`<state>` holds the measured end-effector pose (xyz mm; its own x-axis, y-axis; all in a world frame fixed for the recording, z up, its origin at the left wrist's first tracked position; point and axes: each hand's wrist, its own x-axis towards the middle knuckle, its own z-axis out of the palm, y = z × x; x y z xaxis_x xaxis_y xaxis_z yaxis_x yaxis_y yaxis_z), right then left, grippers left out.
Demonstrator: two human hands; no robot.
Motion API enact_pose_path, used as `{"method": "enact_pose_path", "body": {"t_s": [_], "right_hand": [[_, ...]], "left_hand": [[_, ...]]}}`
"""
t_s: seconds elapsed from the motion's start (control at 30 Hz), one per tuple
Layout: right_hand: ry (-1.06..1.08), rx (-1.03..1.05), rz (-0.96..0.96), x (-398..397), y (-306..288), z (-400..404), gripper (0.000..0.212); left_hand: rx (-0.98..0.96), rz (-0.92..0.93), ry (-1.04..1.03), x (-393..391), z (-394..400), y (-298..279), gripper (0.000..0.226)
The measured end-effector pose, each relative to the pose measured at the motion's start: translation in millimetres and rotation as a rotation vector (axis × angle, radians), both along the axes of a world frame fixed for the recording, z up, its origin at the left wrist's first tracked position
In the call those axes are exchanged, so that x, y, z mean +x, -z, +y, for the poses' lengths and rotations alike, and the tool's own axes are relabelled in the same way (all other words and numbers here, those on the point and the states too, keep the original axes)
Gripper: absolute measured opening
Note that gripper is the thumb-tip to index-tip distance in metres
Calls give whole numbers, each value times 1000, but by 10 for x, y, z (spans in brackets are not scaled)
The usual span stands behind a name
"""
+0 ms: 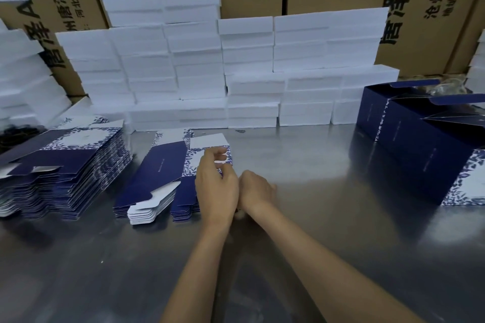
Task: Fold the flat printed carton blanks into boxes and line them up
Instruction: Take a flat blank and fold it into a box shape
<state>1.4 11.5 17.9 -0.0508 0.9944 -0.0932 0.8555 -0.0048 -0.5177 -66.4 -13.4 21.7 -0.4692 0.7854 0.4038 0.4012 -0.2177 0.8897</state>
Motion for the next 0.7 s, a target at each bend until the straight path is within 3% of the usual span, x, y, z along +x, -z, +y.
{"method": "enact_pose_path", "body": {"t_s": [0.1, 0.2, 0.37, 0.5, 0.6, 0.7], "right_hand": [[-5, 5, -19, -50, -7, 30, 28], [40, 46, 149, -41, 39, 70, 29], [187, 183, 781, 199, 5, 118, 10], [240, 164, 1313, 637, -97, 80, 17], [276, 195, 1549, 1034, -111, -22, 22], [278, 192, 1692, 1353, -54, -174, 24]], "left_hand": [[8, -11, 2, -14, -6, -11, 34], [16, -13, -2, -41, -12, -18, 34], [36, 39, -10, -69, -18, -39, 33], [81, 187, -124, -97, -9, -62, 37], [-19, 151, -168, -76, -7, -87, 70], [-260, -247, 106, -28, -38, -113, 113]]}}
